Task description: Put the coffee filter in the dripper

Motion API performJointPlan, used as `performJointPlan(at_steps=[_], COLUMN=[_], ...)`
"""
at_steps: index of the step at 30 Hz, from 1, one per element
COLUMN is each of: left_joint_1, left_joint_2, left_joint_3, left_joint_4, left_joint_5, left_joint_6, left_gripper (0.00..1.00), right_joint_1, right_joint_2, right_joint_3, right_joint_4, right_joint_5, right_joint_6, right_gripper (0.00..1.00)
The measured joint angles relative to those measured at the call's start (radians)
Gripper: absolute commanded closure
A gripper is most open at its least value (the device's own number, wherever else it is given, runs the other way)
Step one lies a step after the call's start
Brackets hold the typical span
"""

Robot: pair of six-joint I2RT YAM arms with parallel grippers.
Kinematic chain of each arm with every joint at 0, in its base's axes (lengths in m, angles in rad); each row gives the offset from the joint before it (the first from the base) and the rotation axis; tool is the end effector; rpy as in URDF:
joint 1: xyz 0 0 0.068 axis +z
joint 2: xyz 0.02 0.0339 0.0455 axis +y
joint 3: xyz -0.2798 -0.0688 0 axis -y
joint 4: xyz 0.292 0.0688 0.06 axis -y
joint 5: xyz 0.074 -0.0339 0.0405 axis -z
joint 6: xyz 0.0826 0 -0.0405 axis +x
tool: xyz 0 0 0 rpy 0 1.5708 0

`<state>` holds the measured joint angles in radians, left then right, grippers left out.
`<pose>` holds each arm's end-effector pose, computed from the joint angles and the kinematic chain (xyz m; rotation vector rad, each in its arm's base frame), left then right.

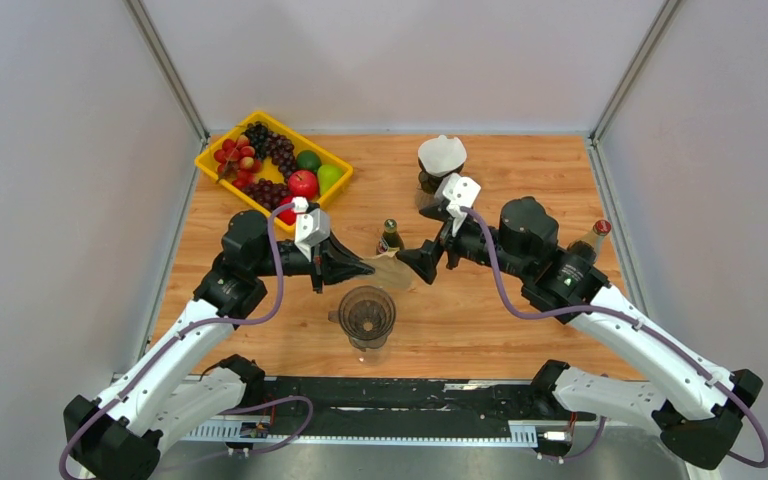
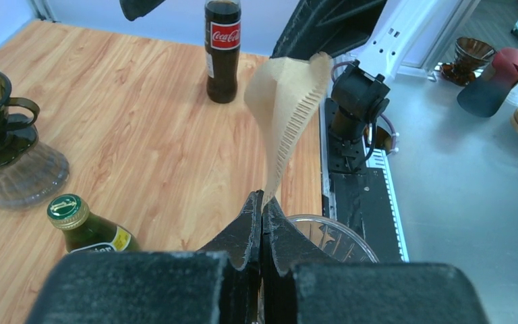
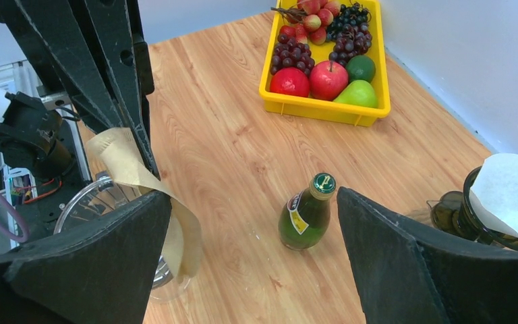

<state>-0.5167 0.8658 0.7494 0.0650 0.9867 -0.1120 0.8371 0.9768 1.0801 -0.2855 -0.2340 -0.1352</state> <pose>0.1877 -0.1859 0.3461 1.0971 1.3719 -1.2594 0.1863 0.2352 0.4072 -0.9938 1.5046 0.7117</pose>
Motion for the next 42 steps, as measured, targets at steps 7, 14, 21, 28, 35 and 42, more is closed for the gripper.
performJointPlan(at_steps=[7, 14, 21, 28, 35, 42], left_joint_1=[0.0, 0.0, 0.0, 0.0, 0.0, 0.0], left_joint_2=[0.003, 0.015, 0.016, 0.024, 0.024, 0.029], left_joint_3=[0.013, 0.019, 0.019, 0.019, 0.019, 0.019], left_joint_4=[-0.025, -0.039, -0.037, -0.002, 0.008, 0.029], left_joint_5=[0.012, 0.034, 0.031, 0.021, 0.018, 0.05], left_joint_6=[0.047, 0.066, 0.065, 0.032, 0.019, 0.017], left_gripper=[1.0, 1.0, 1.0, 1.0, 1.0, 1.0], right_joint_1=[-0.003, -0.003, -0.003, -0.003, -0.003, -0.003], right_joint_2=[0.018, 0.018, 0.017, 0.017, 0.019, 0.052], right_joint_3=[0.026, 0.026, 0.026, 0.026, 0.026, 0.045], right_joint_4=[-0.012, -0.017, -0.017, -0.017, -0.018, -0.018], right_joint_5=[-0.021, -0.053, -0.076, -0.141, -0.058, 0.042], right_joint_6=[0.027, 0.001, -0.009, -0.01, -0.013, -0.014], right_gripper=[0.0, 0.01, 0.04, 0.08, 0.1, 0.07])
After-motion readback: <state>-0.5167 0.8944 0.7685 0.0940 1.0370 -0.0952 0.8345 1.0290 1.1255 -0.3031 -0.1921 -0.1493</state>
